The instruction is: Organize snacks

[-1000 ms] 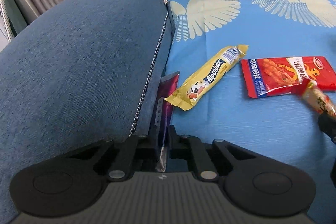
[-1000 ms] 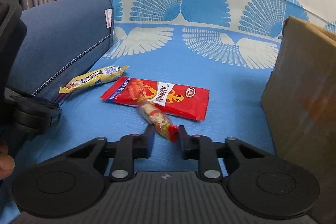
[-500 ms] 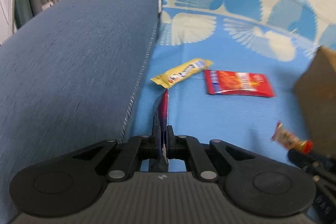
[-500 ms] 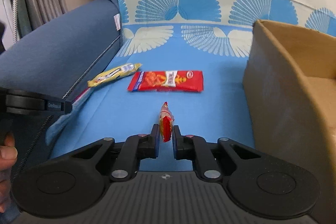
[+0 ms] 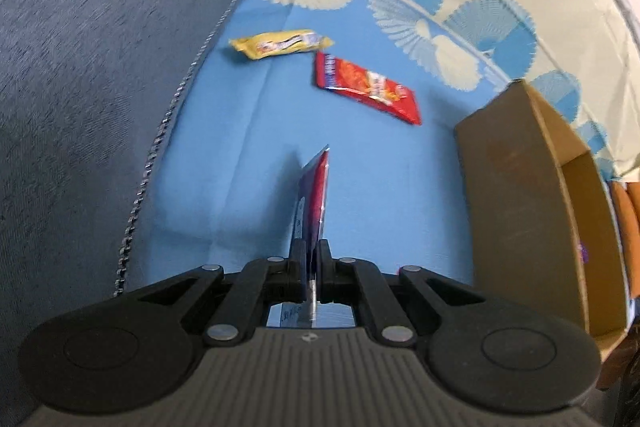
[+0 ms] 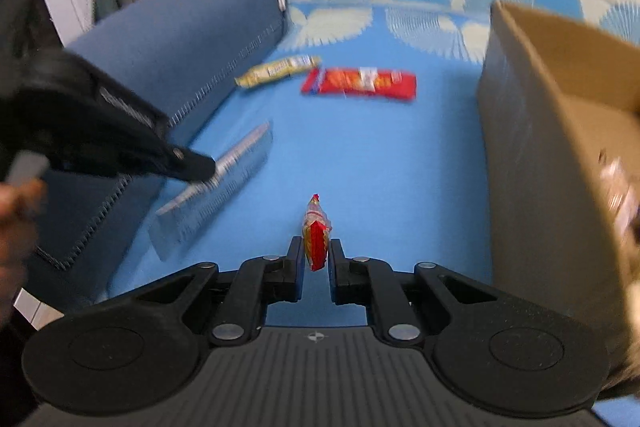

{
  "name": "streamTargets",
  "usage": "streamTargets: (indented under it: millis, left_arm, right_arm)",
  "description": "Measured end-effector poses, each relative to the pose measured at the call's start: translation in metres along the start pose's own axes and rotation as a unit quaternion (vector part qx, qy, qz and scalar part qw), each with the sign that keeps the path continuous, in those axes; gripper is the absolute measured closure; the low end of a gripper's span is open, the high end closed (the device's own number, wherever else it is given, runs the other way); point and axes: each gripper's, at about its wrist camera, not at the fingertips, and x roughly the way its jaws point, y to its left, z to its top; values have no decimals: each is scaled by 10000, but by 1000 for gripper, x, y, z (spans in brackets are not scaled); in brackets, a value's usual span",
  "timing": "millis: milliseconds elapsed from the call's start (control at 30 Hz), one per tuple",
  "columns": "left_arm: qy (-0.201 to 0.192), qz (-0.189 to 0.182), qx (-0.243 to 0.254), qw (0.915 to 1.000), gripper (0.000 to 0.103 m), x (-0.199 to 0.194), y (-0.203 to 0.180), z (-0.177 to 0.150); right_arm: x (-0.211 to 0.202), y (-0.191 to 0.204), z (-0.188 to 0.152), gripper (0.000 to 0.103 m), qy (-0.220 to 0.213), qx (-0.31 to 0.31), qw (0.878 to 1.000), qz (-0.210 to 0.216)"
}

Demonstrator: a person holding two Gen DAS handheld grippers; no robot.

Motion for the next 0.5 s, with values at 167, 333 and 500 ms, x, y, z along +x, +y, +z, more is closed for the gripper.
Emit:
streamTargets:
  millis: [167,333,500]
  left_arm:
    - [103,241,-112,9996,99,7,6,3]
    - [123,510,-163,9985,97,8,13,5]
    - [163,597,-182,9979,95,12,14,6]
  right_arm:
    - [10,-6,2,91,188,70,9998,-57]
    - [15,-8,5,88,273,147,9995,2]
    - [18,-11,6,85,301,111,9995,4]
